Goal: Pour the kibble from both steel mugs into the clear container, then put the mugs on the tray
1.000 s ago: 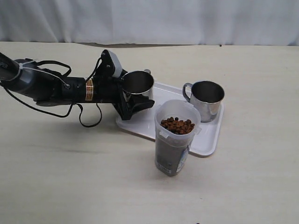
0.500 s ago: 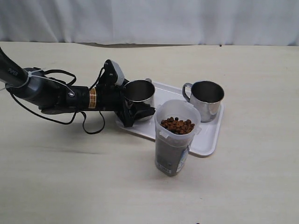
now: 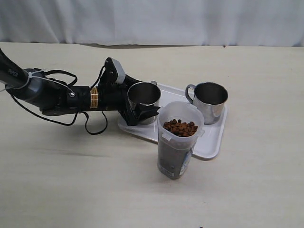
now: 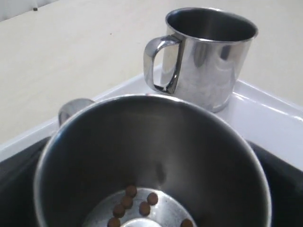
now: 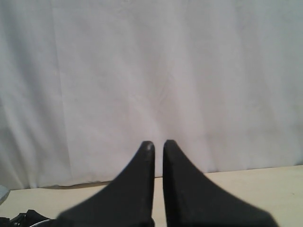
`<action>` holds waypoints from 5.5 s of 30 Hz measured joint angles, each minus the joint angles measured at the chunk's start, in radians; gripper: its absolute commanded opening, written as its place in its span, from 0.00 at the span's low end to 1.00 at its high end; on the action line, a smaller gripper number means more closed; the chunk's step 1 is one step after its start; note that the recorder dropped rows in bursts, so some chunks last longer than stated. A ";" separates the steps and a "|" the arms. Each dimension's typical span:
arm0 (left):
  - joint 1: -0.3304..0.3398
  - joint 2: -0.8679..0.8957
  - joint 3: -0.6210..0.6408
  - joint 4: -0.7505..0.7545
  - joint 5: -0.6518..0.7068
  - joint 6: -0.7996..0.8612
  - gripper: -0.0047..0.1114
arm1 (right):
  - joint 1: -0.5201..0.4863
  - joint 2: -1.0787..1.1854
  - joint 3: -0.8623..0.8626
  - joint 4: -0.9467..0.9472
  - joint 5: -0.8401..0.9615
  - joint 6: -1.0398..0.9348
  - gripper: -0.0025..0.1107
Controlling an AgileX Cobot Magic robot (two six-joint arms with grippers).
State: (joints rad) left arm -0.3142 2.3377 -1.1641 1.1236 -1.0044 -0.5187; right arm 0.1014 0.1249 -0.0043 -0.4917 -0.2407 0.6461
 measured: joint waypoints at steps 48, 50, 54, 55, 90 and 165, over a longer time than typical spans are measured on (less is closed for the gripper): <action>0.440 -1.060 0.366 0.390 0.344 -0.816 0.04 | 0.000 0.000 0.000 0.002 0.006 0.010 0.07; 0.440 -1.207 0.464 0.304 0.458 -0.773 0.04 | 0.000 0.000 0.000 0.002 0.006 0.010 0.07; 0.440 -1.540 0.649 0.081 0.643 -0.660 0.04 | 0.000 0.000 0.000 0.002 0.007 0.012 0.07; 0.440 -1.628 0.690 0.031 0.677 -0.642 0.04 | 0.000 0.000 0.000 0.002 0.007 0.012 0.07; 0.438 -2.336 1.161 -0.196 0.969 -0.678 0.04 | 0.000 -0.002 0.000 0.002 0.009 0.016 0.07; 0.436 -2.336 1.161 -1.111 1.144 0.364 0.04 | 0.000 -0.111 0.000 0.002 0.273 -0.023 0.07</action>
State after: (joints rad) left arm 0.1219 0.0022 -0.0032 0.0128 0.1396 -0.1549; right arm 0.1014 0.0137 -0.0043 -0.4899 0.0322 0.6233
